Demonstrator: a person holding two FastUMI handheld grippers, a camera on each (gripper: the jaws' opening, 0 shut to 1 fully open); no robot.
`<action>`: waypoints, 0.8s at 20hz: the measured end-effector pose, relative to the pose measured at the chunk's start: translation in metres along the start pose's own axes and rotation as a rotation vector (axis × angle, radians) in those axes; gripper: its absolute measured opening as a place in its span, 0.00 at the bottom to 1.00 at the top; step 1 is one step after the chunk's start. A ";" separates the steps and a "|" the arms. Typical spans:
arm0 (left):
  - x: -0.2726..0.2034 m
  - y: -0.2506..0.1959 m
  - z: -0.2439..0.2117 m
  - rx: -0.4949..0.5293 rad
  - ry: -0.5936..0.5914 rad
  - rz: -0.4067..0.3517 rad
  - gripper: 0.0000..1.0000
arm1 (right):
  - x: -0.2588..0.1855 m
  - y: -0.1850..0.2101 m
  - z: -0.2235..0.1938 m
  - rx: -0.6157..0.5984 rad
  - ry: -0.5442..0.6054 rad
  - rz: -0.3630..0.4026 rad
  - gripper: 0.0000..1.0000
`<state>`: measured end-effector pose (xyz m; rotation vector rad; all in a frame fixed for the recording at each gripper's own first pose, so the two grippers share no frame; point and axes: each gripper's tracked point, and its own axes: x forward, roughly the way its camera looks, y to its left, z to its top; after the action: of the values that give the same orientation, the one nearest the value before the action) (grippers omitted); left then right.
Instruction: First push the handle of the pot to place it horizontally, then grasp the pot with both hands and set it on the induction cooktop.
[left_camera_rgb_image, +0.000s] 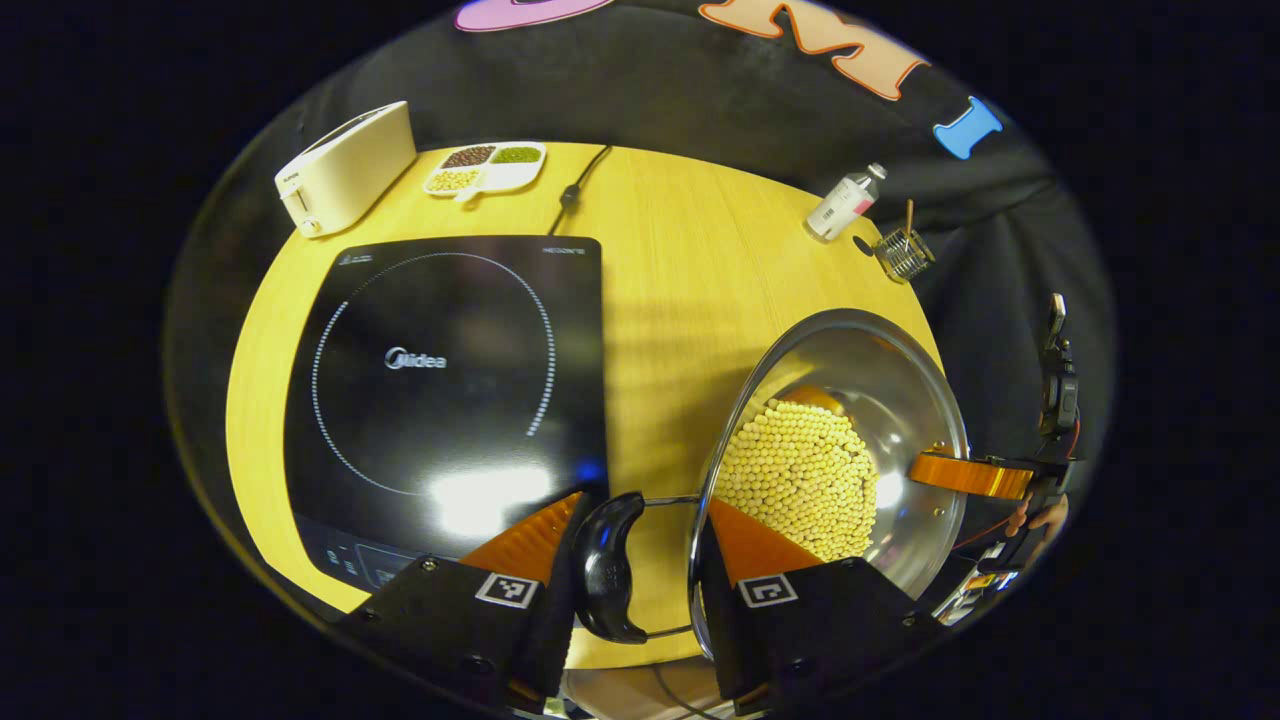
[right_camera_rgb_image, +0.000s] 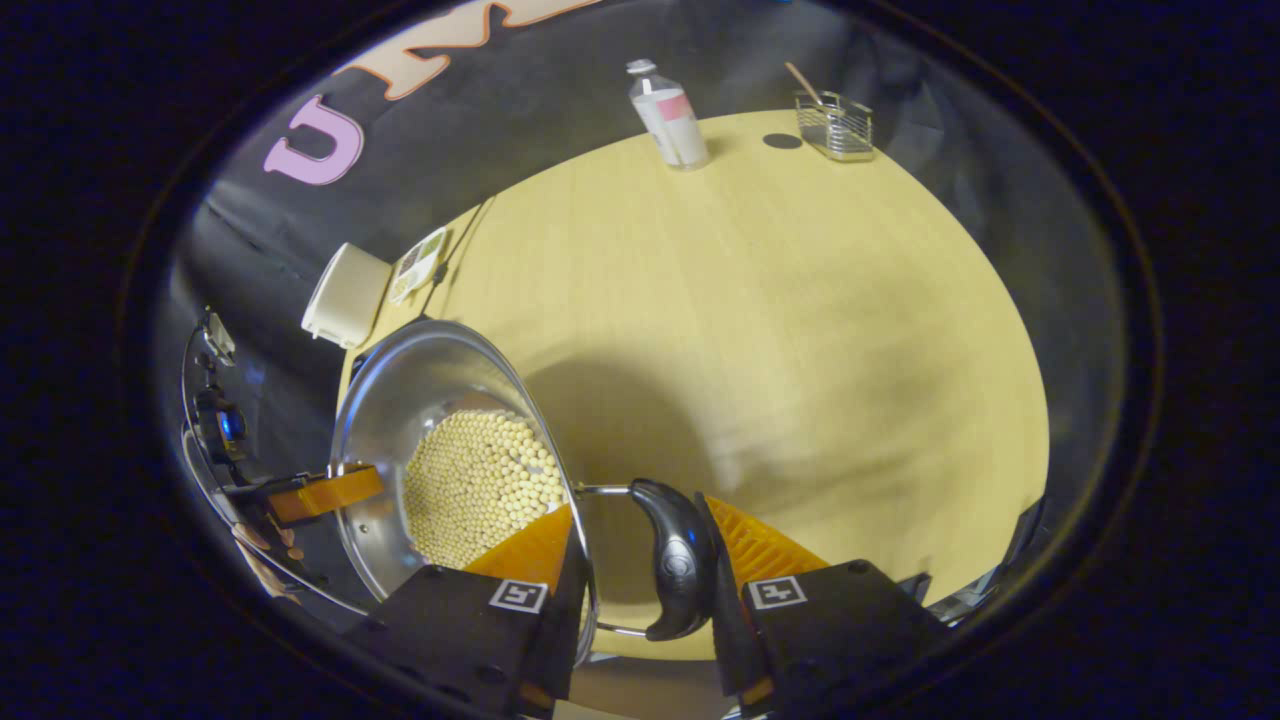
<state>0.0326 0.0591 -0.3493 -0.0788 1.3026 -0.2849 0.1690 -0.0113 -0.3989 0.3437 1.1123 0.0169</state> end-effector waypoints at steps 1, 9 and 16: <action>-0.007 0.010 0.001 -0.005 -0.002 0.005 0.58 | 0.001 0.001 0.000 0.002 -0.002 0.012 0.52; -0.039 0.090 0.017 -0.005 -0.056 0.067 0.60 | 0.012 0.002 0.007 -0.044 -0.010 0.051 0.52; -0.049 0.149 0.031 0.004 -0.087 0.097 0.58 | 0.016 0.003 0.006 -0.064 -0.016 0.059 0.52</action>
<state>0.0755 0.2120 -0.3269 -0.0238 1.2155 -0.1992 0.1815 -0.0072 -0.4099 0.3187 1.0827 0.1019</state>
